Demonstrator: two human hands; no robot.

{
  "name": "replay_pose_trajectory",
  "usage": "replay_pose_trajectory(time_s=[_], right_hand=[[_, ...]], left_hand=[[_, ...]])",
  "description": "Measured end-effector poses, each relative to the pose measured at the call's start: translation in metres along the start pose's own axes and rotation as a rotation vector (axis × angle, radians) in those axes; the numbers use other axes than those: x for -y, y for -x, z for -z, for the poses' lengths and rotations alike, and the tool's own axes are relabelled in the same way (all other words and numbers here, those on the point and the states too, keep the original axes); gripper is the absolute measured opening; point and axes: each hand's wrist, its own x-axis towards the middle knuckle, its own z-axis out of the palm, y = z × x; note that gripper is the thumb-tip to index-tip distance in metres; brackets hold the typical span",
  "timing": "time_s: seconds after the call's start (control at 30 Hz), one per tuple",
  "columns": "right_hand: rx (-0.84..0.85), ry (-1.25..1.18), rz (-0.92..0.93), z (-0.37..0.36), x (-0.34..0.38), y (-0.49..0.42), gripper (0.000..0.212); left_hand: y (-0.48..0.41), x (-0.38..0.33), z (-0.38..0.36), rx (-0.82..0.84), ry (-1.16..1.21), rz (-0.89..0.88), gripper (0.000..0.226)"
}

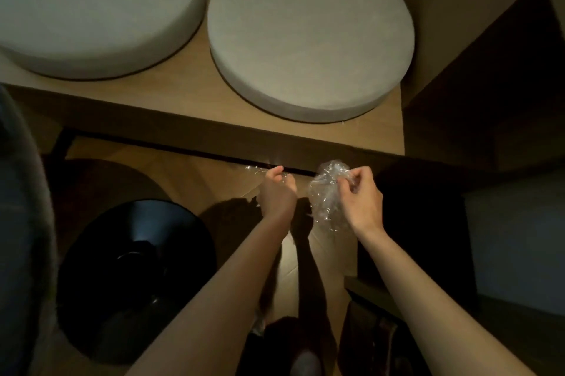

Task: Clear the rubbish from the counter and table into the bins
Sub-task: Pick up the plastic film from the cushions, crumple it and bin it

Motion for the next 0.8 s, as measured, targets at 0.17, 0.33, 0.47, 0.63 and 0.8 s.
replay_pose_trajectory(time_s=[0.17, 0.33, 0.47, 0.63, 0.8], right_hand=[[-0.073, 0.069, -0.086, -0.057, -0.07, -0.021, 0.007], [-0.052, 0.157, -0.017, -0.12, -0.13, -0.06, 0.006], [-0.098, 0.163, 0.038, -0.165, -0.179, -0.094, 0.014], [-0.154, 0.095, 0.171, -0.217, -0.229, -0.136, 0.02], [-0.121, 0.131, 0.277, -0.244, -0.265, -0.167, 0.018]], left_hand=[[-0.062, 0.092, -0.022, -0.007, -0.162, 0.026, 0.05], [-0.143, 0.161, -0.04, -0.012, -0.26, 0.184, 0.065], [-0.202, 0.203, -0.048, 0.068, -0.524, 0.049, 0.071], [-0.279, 0.251, -0.068, 0.087, -0.892, -0.191, 0.07], [-0.341, 0.275, -0.081, 0.183, -1.051, -0.344, 0.069]])
